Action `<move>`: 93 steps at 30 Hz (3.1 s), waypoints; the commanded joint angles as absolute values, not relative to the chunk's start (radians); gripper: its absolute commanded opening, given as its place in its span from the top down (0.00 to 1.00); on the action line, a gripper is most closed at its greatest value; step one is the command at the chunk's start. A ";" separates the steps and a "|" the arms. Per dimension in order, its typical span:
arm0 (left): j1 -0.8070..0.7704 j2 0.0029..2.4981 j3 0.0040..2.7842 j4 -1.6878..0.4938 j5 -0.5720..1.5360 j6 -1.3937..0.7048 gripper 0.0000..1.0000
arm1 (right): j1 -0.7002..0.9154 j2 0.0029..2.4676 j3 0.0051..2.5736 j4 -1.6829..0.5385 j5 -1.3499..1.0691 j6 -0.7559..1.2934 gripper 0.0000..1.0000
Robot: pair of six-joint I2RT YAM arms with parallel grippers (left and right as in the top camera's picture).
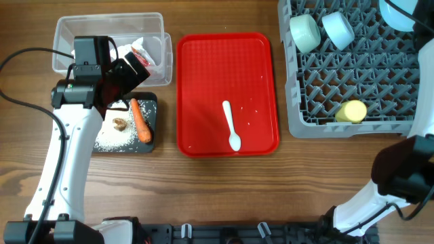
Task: Sort waste into correct bins and load items into the dishwasher rack
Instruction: 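Lift the light-blue plate and stand it upright in the rack, then lower the right gripper onto the white spoon and grasp it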
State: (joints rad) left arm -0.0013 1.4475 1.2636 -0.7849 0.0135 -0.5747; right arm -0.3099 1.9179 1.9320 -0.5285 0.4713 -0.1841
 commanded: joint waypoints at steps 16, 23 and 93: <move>0.003 1.453 1.272 -0.783 0.018 -0.584 0.00 | -0.264 2.071 1.924 -0.353 0.524 -0.628 0.96; 0.003 1.453 1.272 -0.783 0.018 -0.584 0.00 | -0.193 2.072 1.924 -0.385 0.605 -0.626 0.96; 0.003 1.453 1.272 -0.783 0.018 -0.584 0.00 | 0.312 1.982 1.922 -1.208 -0.333 0.088 0.03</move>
State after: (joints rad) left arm -0.0013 1.4475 1.2636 -0.7849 0.0135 -0.5751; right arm 0.2199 1.9007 1.9312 -1.1660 -0.4480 0.0429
